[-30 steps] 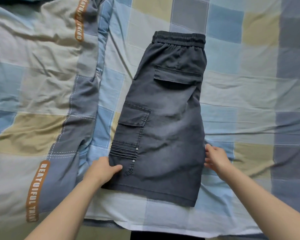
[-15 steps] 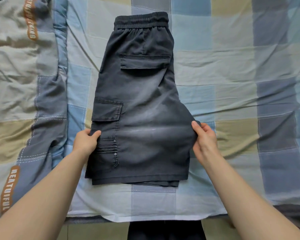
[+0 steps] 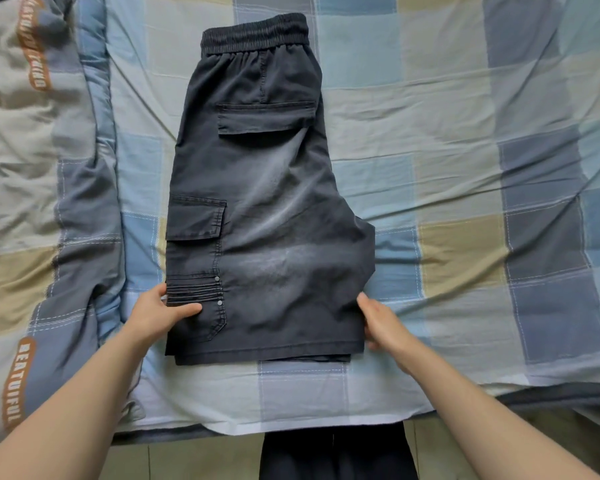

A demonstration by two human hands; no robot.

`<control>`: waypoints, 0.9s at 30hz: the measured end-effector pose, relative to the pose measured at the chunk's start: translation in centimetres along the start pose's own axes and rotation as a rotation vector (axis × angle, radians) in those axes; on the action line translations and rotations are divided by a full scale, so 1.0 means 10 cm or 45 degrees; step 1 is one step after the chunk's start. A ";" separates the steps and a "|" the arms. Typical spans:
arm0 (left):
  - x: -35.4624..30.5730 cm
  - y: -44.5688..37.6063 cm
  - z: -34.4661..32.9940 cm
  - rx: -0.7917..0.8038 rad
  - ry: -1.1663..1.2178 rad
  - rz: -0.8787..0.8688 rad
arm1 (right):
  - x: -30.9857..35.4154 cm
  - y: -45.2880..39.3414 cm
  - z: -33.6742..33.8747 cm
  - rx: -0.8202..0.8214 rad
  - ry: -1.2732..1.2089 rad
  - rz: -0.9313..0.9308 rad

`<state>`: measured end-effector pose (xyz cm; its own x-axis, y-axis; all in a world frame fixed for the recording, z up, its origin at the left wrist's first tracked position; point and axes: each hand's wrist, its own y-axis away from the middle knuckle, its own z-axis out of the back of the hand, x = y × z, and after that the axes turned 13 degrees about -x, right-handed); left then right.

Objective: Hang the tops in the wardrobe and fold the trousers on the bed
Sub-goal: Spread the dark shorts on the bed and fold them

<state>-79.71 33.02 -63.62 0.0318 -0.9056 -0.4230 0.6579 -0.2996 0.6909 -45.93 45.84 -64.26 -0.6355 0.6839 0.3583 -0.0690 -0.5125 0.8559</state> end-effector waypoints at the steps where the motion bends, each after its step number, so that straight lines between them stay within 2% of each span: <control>1: 0.01 0.00 0.02 0.009 -0.018 -0.011 | -0.10 0.03 -0.02 -0.103 0.057 0.107; 3: 0.05 -0.01 0.05 0.021 -0.049 -0.015 | -0.25 0.13 -0.05 -0.195 0.004 0.211; 7: 0.17 -0.04 0.08 0.043 -0.097 0.026 | -0.47 0.24 -0.11 -0.020 0.144 0.278; 10: 0.24 -0.03 0.09 -0.055 -0.223 -0.067 | -0.60 0.26 -0.07 0.031 0.299 0.313; 13: 0.25 0.03 0.06 -0.252 -0.630 -0.160 | -0.61 0.23 0.02 -0.161 0.581 0.375; 15: 0.21 0.10 -0.03 -0.444 -0.777 -0.278 | -0.42 0.17 0.09 -0.408 0.413 0.390; 17: 0.06 0.21 -0.18 -0.615 -0.839 -0.598 | -0.06 0.01 0.15 -0.576 0.177 0.414; 18: -0.05 0.29 -0.28 -0.640 -0.834 -0.809 | 0.15 -0.09 0.15 -0.616 0.089 0.439; 20: -0.29 0.44 -0.54 -0.525 -0.795 -1.158 | 0.58 -0.32 0.15 -0.643 -0.032 0.479; 22: -0.52 0.53 -0.85 -0.341 -0.776 -1.350 | 0.94 -0.53 0.12 -0.552 -0.096 0.464; 24: -0.70 0.61 -1.19 -0.171 -0.843 -1.425 | 1.12 -0.67 0.10 -0.346 0.005 0.464; 27: -0.86 0.65 -1.59 0.026 -1.005 -1.394 | 1.17 -0.67 0.19 0.025 0.219 0.456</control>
<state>-63.70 43.65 -64.81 -0.9403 -0.1279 -0.3153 0.0549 -0.9716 0.2304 -51.48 58.23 -65.07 -0.7366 0.3659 0.5687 0.1936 -0.6917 0.6958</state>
